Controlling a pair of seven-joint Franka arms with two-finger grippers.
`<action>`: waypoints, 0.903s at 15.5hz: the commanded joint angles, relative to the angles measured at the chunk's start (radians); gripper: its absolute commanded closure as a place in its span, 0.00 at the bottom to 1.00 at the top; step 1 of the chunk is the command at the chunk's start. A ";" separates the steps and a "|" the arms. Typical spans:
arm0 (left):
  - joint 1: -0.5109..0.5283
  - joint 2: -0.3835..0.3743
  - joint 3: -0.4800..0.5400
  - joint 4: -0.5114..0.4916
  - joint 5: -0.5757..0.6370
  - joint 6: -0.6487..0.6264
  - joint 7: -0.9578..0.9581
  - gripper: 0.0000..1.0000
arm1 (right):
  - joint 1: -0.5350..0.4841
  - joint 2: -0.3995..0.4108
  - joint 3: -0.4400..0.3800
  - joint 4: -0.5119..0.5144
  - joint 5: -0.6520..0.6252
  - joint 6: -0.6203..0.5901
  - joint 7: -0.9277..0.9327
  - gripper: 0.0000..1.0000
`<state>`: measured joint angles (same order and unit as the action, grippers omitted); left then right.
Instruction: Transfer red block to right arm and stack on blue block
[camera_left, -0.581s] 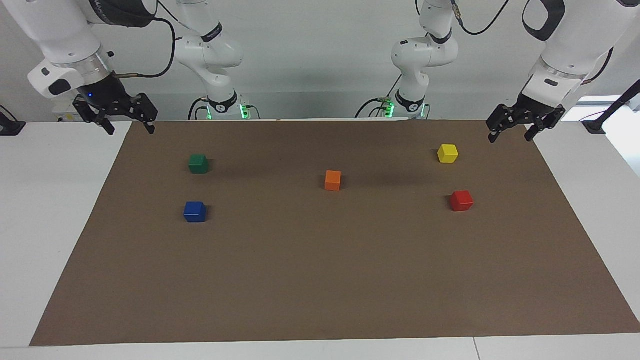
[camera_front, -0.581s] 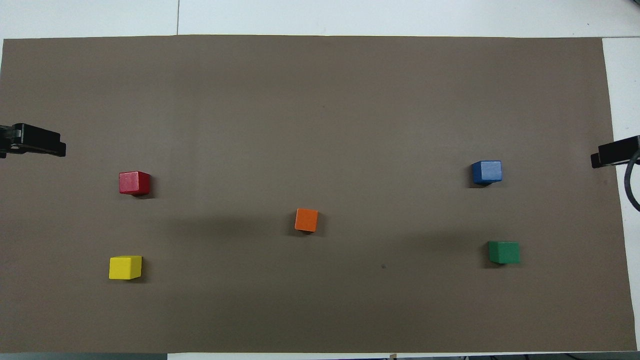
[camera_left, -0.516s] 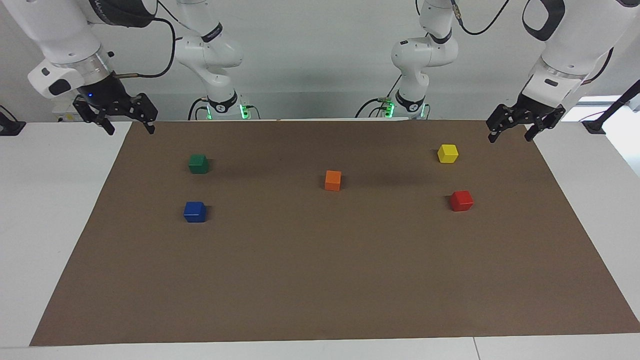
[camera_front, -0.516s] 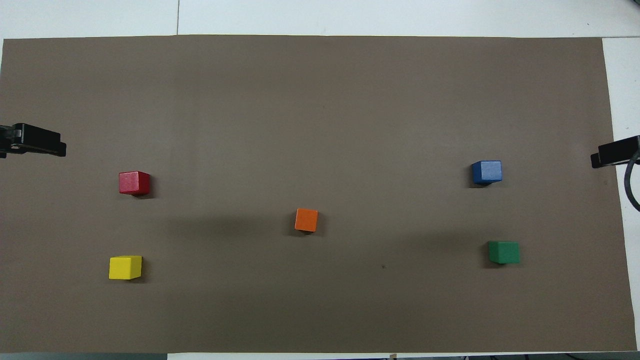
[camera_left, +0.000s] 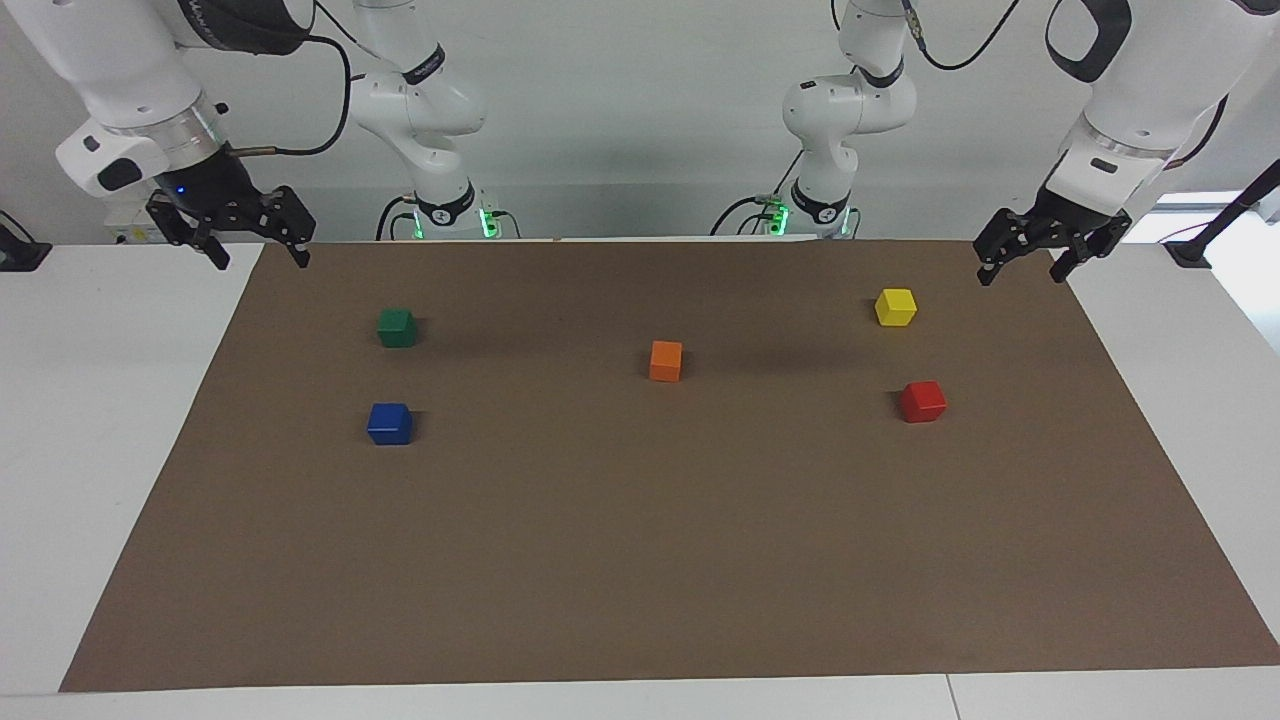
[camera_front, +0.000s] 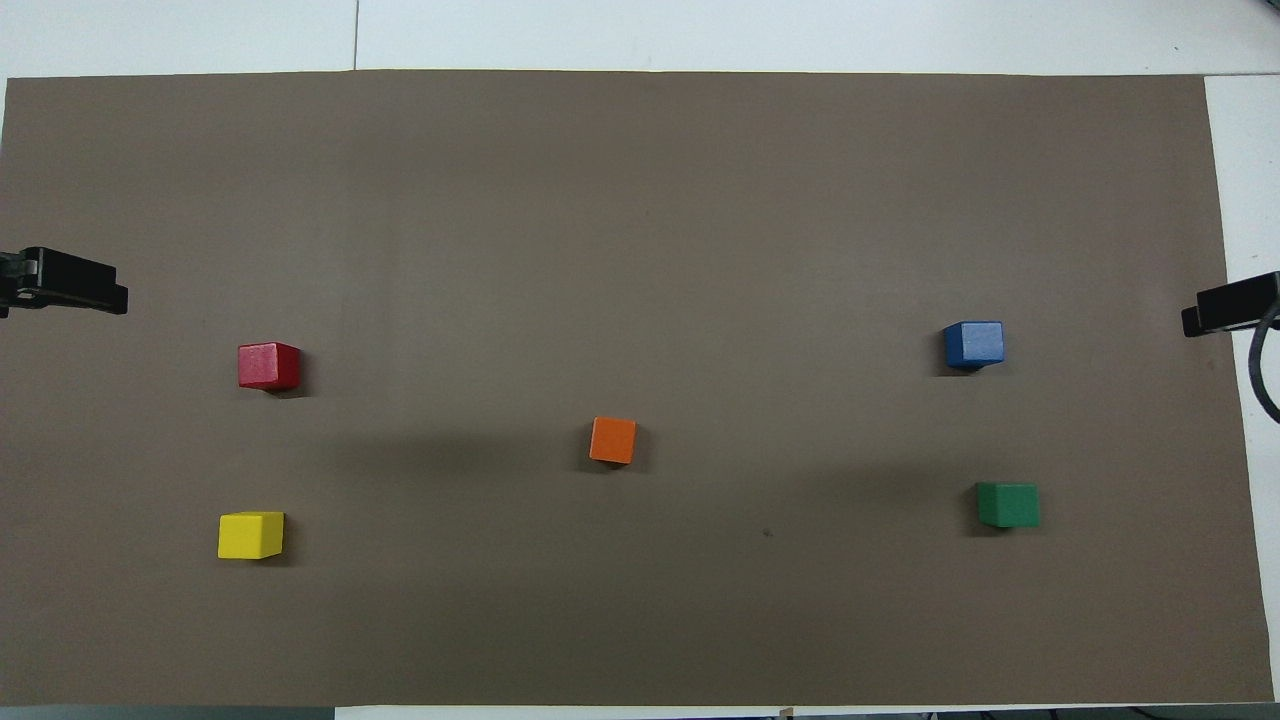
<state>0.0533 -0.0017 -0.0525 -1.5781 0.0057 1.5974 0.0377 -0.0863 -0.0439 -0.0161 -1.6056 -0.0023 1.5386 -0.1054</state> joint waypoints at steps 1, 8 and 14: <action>0.040 -0.035 0.003 -0.092 -0.010 0.114 0.002 0.00 | -0.012 -0.010 0.004 -0.005 0.018 -0.014 0.007 0.00; 0.037 0.009 0.003 -0.399 -0.010 0.465 -0.001 0.00 | -0.024 -0.114 0.001 -0.264 0.083 0.118 -0.091 0.00; 0.039 0.104 0.003 -0.580 -0.010 0.764 -0.035 0.00 | -0.050 -0.094 0.001 -0.419 0.434 0.216 -0.128 0.00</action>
<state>0.0871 0.1021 -0.0482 -2.0935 0.0056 2.2709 0.0208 -0.1167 -0.1228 -0.0204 -1.9680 0.3213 1.7254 -0.1891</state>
